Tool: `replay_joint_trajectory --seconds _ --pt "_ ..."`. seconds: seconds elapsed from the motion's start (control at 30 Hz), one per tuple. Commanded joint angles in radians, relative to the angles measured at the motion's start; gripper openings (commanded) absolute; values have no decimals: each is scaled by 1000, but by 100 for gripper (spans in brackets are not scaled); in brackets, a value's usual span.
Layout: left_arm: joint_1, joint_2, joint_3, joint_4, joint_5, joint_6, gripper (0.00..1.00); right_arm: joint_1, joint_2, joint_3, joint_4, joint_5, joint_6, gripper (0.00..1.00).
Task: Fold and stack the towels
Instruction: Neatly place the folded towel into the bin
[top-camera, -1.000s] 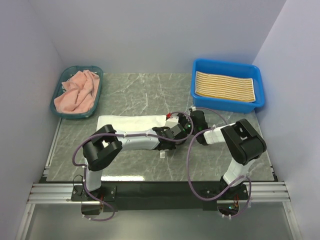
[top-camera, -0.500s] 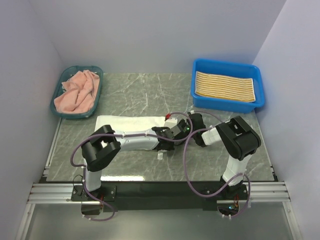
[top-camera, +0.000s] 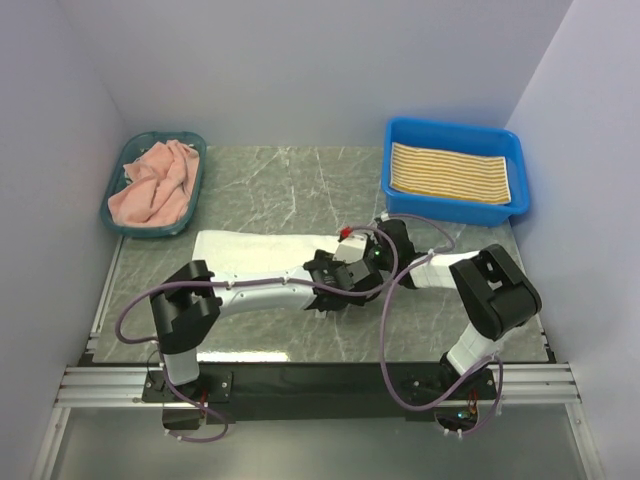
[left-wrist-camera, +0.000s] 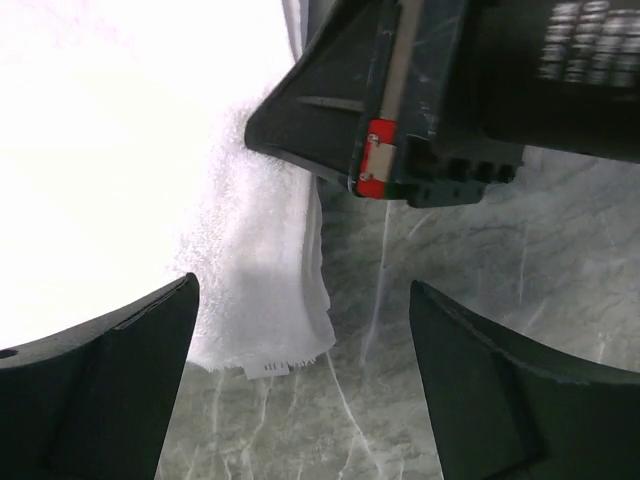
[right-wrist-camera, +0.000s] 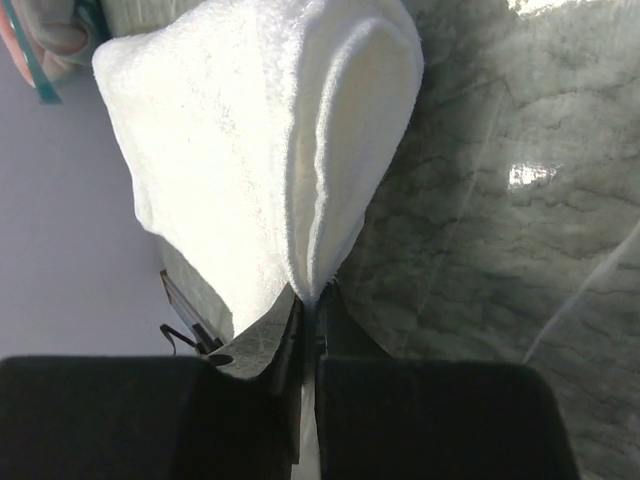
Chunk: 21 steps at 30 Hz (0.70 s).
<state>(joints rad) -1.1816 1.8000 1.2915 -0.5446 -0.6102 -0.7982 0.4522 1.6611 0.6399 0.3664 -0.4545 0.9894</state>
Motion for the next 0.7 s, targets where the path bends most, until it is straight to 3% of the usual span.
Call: replay_joint_trajectory --seconds 0.0,0.23,0.47,0.57,0.67 --pt "-35 27 75 -55 -141 39 91 5 -46 32 -63 8 -11 0" --pt "-69 124 124 -90 -324 54 89 3 -87 57 -135 30 -20 0" --pt "-88 180 104 -11 -352 111 86 5 -92 58 -141 27 -11 0" --pt "-95 200 106 -3 -358 129 80 6 -95 60 -147 31 -12 0" --pt "-98 232 135 -40 -373 103 66 5 -95 61 -152 34 -15 0"
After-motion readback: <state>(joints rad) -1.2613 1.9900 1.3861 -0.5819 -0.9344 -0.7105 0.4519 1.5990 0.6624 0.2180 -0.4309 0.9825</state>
